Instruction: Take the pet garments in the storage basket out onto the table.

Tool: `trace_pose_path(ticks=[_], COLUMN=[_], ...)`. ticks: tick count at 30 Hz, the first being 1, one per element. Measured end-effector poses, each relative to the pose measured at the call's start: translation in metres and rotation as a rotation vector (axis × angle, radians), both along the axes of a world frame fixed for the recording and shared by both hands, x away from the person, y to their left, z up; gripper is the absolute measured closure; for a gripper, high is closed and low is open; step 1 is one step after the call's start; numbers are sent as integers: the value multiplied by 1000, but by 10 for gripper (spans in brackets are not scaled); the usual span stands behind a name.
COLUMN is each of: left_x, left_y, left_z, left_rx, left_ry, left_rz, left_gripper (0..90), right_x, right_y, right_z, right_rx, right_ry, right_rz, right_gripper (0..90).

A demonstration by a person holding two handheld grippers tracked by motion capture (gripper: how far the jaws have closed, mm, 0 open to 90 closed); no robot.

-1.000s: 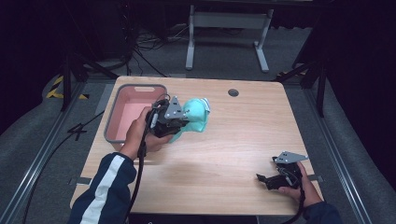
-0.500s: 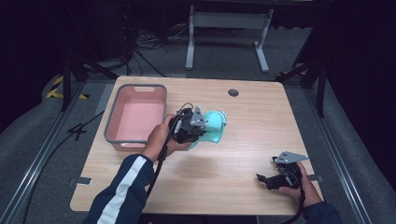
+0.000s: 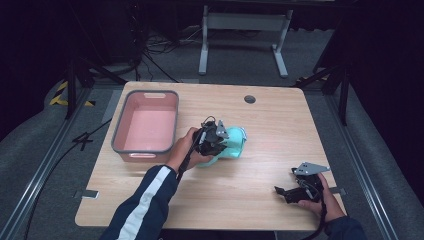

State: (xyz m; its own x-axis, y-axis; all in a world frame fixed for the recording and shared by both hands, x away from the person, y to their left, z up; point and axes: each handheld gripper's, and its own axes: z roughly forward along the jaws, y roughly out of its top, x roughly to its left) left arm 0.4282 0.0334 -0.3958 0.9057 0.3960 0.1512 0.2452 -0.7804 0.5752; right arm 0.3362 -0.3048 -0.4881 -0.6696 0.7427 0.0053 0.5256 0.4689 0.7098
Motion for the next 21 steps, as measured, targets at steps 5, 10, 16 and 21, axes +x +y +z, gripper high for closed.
trace_pose_path(ticks=[5,10,16,21], left_x=[7,13,14,14], left_y=[-8,-16,-27,-35], left_z=[-14,-26,-41,-53], left_rx=[16,33,49,85], left_ry=[26,33,60,76], left_rz=[13,29,21,22], left_gripper=[735,731,726,710], right_x=[0,0,0,0], right_y=[0,0,0,0], right_z=[0,0,0,0], right_rx=[0,1,1,1], right_ry=[0,1,1,1], right_rz=[0,-1,-1,-1], right_gripper=[5,5,6,6])
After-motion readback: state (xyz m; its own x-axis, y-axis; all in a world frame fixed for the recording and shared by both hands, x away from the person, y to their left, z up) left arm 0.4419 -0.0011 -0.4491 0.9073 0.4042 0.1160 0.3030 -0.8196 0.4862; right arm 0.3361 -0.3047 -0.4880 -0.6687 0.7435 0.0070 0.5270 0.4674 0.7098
